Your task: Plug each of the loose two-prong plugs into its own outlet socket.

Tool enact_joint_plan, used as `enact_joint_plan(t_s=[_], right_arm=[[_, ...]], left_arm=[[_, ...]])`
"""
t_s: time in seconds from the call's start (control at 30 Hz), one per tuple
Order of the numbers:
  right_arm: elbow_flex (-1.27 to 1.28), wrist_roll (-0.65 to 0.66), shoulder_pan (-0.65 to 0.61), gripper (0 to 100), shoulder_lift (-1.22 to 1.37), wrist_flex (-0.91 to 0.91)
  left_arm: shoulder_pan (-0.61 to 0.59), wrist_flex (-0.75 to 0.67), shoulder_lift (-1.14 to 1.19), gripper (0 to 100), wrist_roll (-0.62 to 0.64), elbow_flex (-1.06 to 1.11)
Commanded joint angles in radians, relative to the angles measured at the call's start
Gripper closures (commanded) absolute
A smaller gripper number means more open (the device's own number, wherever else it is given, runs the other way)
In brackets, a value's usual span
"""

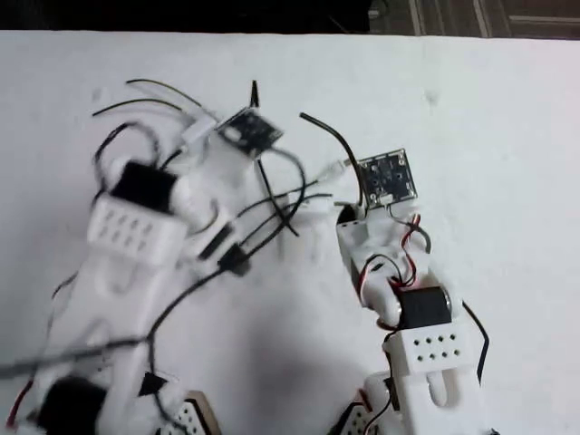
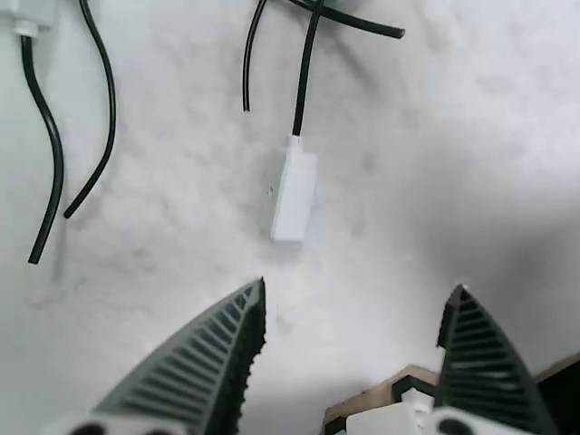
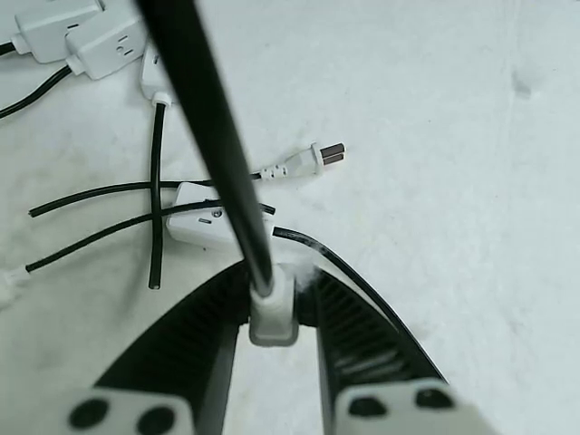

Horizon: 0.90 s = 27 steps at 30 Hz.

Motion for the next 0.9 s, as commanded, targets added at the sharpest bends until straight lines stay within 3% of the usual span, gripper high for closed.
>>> enact_joint_plan(t_s=[0.0, 0.17, 0.43, 0.73, 0.87], right_arm=[[-0.003, 0.006, 0.013, 98.1, -0.008, -0.015], [-0.003, 0.006, 0.013, 98.1, -0.008, -0.013], [-0.002, 0.006, 0.013, 98.1, -0.008, -0.012], [0.008, 0.006, 0.008, 98.1, -0.008, -0.018], [0.008, 0.006, 0.007, 98.1, -0.008, -0.018]], left_arm=[[-0.035, -0.014, -0.229, 69, -0.049, 0.104], [-0.041, -0.055, -0.354, 69, -0.091, 0.324], [-0.105, -0.433, -0.228, 69, -0.144, 0.632], [-0.220, -0.717, 0.079, 69, -0.178, 0.628], [-0.321, -0.733, 0.262, 69, -0.198, 0.474]])
